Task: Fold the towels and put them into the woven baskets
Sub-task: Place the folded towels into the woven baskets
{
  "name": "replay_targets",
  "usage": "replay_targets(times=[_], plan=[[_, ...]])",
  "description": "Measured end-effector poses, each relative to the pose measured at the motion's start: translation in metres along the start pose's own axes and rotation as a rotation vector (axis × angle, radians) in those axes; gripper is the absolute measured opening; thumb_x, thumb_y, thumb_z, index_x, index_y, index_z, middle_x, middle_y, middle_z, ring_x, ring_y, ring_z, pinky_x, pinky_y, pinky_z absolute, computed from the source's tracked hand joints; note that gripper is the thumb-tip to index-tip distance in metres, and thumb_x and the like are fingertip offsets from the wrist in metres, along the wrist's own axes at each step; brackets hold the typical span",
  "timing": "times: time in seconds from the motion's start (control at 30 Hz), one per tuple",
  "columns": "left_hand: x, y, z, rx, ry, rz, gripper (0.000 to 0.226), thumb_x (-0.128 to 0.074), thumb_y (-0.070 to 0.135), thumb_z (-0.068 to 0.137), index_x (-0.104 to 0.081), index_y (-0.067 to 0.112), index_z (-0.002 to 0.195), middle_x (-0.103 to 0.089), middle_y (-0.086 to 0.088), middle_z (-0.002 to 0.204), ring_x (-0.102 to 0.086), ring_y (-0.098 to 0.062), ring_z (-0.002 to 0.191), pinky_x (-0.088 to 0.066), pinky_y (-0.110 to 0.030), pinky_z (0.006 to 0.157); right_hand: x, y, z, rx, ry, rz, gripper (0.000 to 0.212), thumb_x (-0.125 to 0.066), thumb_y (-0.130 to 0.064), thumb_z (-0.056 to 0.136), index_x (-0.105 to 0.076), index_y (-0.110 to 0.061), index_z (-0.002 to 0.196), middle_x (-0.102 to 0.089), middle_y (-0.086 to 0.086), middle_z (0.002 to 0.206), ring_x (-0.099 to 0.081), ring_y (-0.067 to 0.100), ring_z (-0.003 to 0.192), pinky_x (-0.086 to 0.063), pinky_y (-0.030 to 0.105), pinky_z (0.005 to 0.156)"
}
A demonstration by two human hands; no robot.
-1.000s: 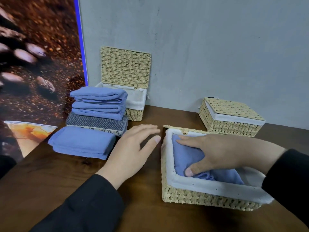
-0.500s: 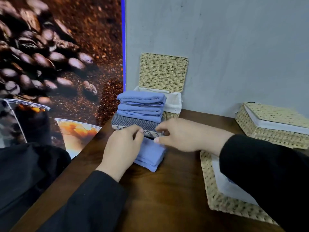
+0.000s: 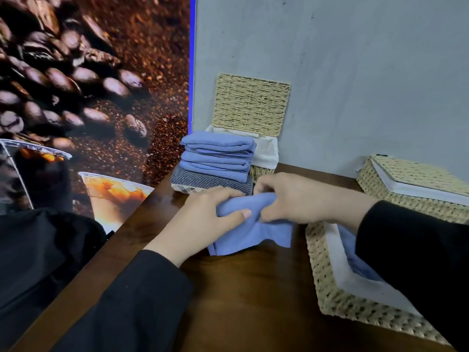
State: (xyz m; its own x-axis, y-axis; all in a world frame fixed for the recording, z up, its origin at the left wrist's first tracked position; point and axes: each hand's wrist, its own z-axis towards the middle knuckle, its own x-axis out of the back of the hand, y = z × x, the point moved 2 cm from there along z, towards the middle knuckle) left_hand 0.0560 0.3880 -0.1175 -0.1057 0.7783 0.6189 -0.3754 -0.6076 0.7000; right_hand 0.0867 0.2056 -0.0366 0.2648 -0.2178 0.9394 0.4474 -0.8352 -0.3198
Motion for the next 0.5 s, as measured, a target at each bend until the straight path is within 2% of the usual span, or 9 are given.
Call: replay_targets(times=[0.1, 0.2, 0.27, 0.3, 0.37, 0.47, 0.5], plan=[[-0.007, 0.014, -0.003, -0.017, -0.069, -0.182, 0.019, -0.076, 0.04, 0.085, -0.066, 0.032, 0.099, -0.069, 0.009, 0.093, -0.063, -0.009, 0.088, -0.05, -0.032, 0.078, 0.025, 0.006, -0.023, 0.058, 0.081, 0.138, 0.029, -0.081, -0.025, 0.079, -0.061, -0.033, 0.099, -0.069, 0.0, 0.096, -0.064, 0.022, 0.083, -0.052, 0.034, 0.068], [-0.014, 0.041, -0.006, 0.002, 0.063, -0.471, 0.022, -0.074, 0.045, 0.078, -0.065, 0.027, 0.088, -0.069, -0.001, 0.088, -0.066, -0.02, 0.083, -0.051, -0.039, 0.072, 0.045, 0.014, -0.052, 0.073, 0.3, 0.413, 0.044, -0.084, -0.025, 0.081, -0.061, -0.035, 0.117, -0.067, -0.005, 0.099, -0.064, 0.01, 0.083, -0.052, 0.023, 0.073], [-0.022, 0.066, -0.005, -0.003, 0.164, -0.586, 0.022, -0.074, 0.042, 0.08, -0.066, 0.023, 0.087, -0.069, -0.007, 0.087, -0.066, -0.027, 0.082, -0.052, -0.045, 0.071, 0.05, 0.025, -0.073, 0.041, 0.339, 0.717, 0.049, -0.082, -0.022, 0.081, -0.06, -0.029, 0.125, -0.073, -0.005, 0.101, -0.07, 0.008, 0.088, -0.057, 0.024, 0.08], [-0.028, 0.08, -0.004, -0.014, 0.194, -0.624, 0.022, -0.074, 0.039, 0.082, -0.066, 0.02, 0.087, -0.069, -0.01, 0.087, -0.066, -0.03, 0.081, -0.051, -0.044, 0.069, 0.051, 0.033, -0.083, 0.013, 0.323, 0.855, 0.049, -0.081, -0.022, 0.08, -0.061, -0.024, 0.125, -0.075, 0.0, 0.106, -0.073, 0.011, 0.095, -0.06, 0.028, 0.084], [-0.042, 0.11, 0.0, -0.046, 0.191, -0.715, 0.022, -0.074, 0.036, 0.086, -0.068, 0.015, 0.089, -0.071, -0.01, 0.086, -0.067, -0.023, 0.077, -0.049, -0.036, 0.068, 0.055, 0.048, -0.103, -0.028, 0.331, 1.054, 0.045, -0.076, -0.025, 0.078, -0.064, -0.014, 0.12, -0.076, 0.007, 0.11, -0.074, 0.02, 0.1, -0.061, 0.034, 0.086], [-0.063, 0.141, 0.01, -0.114, 0.131, -0.746, 0.028, -0.062, 0.044, 0.094, -0.073, 0.019, 0.096, -0.074, 0.006, 0.088, -0.067, -0.007, 0.081, -0.05, -0.022, 0.072, 0.076, 0.08, -0.133, -0.069, 0.551, 1.209, 0.03, -0.071, -0.02, 0.082, -0.067, -0.009, 0.11, -0.077, 0.007, 0.101, -0.074, 0.019, 0.093, -0.061, 0.028, 0.074], [-0.072, 0.143, 0.014, -0.131, 0.127, -0.711, 0.029, -0.057, 0.044, 0.098, -0.073, 0.02, 0.098, -0.075, 0.009, 0.091, -0.068, -0.005, 0.085, -0.051, -0.02, 0.075, 0.084, 0.095, -0.143, -0.097, 0.626, 1.231, 0.03, -0.071, -0.019, 0.085, -0.068, -0.008, 0.113, -0.077, 0.007, 0.104, -0.074, 0.019, 0.095, -0.061, 0.028, 0.076]])
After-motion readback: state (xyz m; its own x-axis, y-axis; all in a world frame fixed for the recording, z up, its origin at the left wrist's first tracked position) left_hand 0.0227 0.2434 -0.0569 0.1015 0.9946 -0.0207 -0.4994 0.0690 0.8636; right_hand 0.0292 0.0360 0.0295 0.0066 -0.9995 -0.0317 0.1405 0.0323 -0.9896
